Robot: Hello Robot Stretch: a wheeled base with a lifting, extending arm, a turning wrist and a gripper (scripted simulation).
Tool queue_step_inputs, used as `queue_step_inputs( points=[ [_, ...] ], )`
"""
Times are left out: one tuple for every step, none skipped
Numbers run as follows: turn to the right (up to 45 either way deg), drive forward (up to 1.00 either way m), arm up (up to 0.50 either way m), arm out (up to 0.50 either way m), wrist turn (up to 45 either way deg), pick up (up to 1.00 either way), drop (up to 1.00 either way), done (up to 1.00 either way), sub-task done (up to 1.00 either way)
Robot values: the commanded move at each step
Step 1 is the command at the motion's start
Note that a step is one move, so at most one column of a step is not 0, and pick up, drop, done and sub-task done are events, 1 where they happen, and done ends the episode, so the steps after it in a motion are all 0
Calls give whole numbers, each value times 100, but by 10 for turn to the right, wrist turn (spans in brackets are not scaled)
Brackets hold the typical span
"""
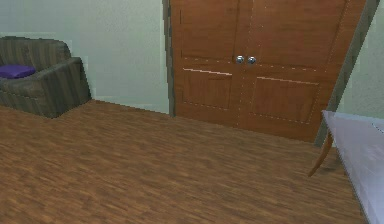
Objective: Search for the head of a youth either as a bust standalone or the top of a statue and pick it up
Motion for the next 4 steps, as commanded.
queue_step_inputs(
  points=[
    [0, 0, 50, 0, 0, 0, 0, 0, 0],
    [0, 0, 30, 0, 0, 0, 0, 0, 0],
    [0, 0, 0, 24, 0, 0, 0, 0, 0],
    [0, 0, 0, 0, 450, 0, 0, 0, 0]
  ],
)
